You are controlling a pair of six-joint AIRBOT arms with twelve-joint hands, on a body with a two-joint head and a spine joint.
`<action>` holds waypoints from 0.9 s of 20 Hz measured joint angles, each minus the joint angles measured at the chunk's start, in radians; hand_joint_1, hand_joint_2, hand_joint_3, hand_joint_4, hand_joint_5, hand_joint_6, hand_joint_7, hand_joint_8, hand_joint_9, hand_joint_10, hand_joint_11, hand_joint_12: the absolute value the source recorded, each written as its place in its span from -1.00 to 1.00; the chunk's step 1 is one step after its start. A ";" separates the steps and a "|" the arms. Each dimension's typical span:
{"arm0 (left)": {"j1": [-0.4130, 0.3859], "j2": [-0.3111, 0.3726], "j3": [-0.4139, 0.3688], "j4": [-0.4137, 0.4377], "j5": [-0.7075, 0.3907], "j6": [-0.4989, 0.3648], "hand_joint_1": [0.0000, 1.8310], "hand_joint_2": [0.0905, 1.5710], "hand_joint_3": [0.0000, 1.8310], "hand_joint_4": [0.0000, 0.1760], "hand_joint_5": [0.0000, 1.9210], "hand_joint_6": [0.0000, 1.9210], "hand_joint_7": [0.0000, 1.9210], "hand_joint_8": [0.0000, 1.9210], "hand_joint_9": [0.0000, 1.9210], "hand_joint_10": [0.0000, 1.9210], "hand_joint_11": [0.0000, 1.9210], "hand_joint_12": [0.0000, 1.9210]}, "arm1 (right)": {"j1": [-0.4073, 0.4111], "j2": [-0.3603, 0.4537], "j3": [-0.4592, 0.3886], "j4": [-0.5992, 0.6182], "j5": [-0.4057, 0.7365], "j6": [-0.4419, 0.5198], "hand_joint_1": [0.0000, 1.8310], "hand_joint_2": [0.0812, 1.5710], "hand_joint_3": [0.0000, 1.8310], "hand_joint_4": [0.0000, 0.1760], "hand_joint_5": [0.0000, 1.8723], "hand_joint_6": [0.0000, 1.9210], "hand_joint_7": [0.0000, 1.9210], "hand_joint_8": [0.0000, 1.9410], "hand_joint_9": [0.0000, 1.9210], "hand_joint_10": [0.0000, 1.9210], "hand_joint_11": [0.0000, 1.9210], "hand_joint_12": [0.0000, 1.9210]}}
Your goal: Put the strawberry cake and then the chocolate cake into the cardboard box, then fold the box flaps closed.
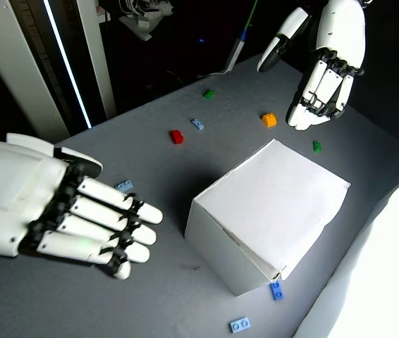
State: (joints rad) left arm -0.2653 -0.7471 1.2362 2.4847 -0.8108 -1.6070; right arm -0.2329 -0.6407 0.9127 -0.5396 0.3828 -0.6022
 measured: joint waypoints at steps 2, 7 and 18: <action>-0.001 0.018 -0.028 0.035 -0.001 0.040 -0.40 0.40 -0.99 -0.60 -0.66 -0.99 -0.54 -0.99 -0.44 -0.98 -0.84 0.16 | 0.000 0.000 0.000 0.001 -0.016 0.001 -0.87 0.49 -1.00 -1.00 -0.65 -0.96 -0.60 -0.97 -0.59 -0.96 -1.00 0.28; -0.032 0.039 -0.078 0.080 -0.008 0.042 -0.77 0.56 -0.99 -1.00 -0.19 -0.96 -0.03 -0.92 -0.18 -0.69 -0.78 0.42 | 0.000 0.003 0.000 0.003 -0.080 0.003 -0.86 0.54 -1.00 -1.00 -0.19 -0.35 -0.09 -0.63 -0.49 0.10 -0.91 0.82; -0.029 0.054 -0.140 0.102 -0.010 0.034 -1.00 0.69 -1.00 -1.00 -0.01 0.40 0.21 0.48 0.18 0.77 0.01 1.00 | 0.001 0.003 -0.003 -0.020 -0.056 0.003 -1.00 0.54 -1.00 -1.00 0.12 0.77 0.26 0.78 0.29 1.00 0.23 1.00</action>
State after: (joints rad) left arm -0.2939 -0.6933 1.0958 2.5866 -0.8204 -1.5730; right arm -0.2317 -0.6380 0.9100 -0.5598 0.3267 -0.5991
